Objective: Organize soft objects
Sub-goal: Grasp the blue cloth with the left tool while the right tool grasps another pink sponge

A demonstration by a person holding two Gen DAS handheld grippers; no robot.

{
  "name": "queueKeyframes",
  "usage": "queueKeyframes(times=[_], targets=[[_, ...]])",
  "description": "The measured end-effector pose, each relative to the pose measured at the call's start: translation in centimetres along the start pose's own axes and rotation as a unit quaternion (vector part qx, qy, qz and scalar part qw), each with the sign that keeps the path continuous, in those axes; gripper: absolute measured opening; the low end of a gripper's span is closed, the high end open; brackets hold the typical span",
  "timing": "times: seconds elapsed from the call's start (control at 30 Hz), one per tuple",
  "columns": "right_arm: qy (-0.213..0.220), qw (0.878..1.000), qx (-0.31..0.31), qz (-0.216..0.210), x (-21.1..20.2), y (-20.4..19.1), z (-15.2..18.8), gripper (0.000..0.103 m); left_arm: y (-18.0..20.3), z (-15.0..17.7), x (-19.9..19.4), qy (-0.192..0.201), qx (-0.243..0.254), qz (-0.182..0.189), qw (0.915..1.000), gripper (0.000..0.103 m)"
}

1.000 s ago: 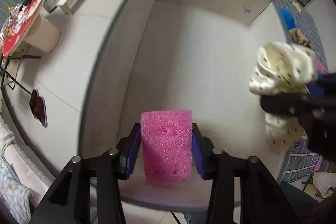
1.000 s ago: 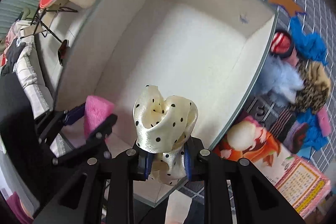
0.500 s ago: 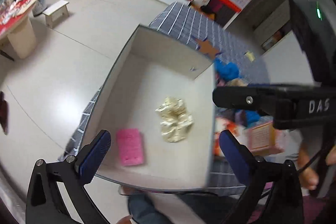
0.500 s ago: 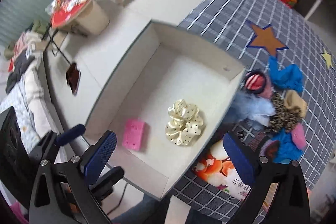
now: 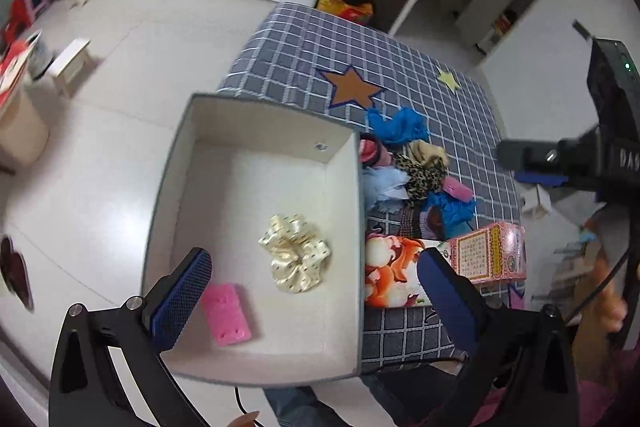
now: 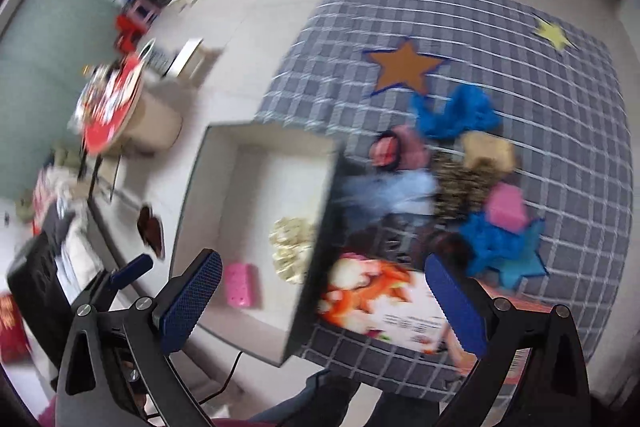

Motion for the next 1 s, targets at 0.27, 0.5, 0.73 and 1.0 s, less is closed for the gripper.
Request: queueKeyframes(times=[0.27,0.5,0.73,1.0], targets=[[-0.029,0.992,0.118,0.047,-1.6,13.5,-1.8,0.102,4.6,-2.0,3.7,-0.041,0.037,0.005,0.9985,0.103],[-0.130,0.973,0.187,0.045,5.3,21.1,-3.3,0.102,7.0,-2.6,6.5,-0.081,0.053,-0.013,0.9952,0.103],[-0.230,0.956,0.181,-0.008,14.9,21.9,-4.0,0.102,7.8,-5.4,9.6,-0.107,0.056,-0.057,0.9911,0.103],[-0.266,0.939,0.209,-0.057,16.5,24.2,-1.8,0.050,12.0,-11.7,16.9,-0.099,0.122,-0.121,0.9801,0.103]])
Point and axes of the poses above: each gripper's, at about its wrist camera, not at the fingertips, and x roughly the way its jaws point, y to its right, z to its underside, the point moved 1 cm from there along x, roughly the way its jaws point, and after that the axes turned 4 degrees about y, right-handed, at the moved point
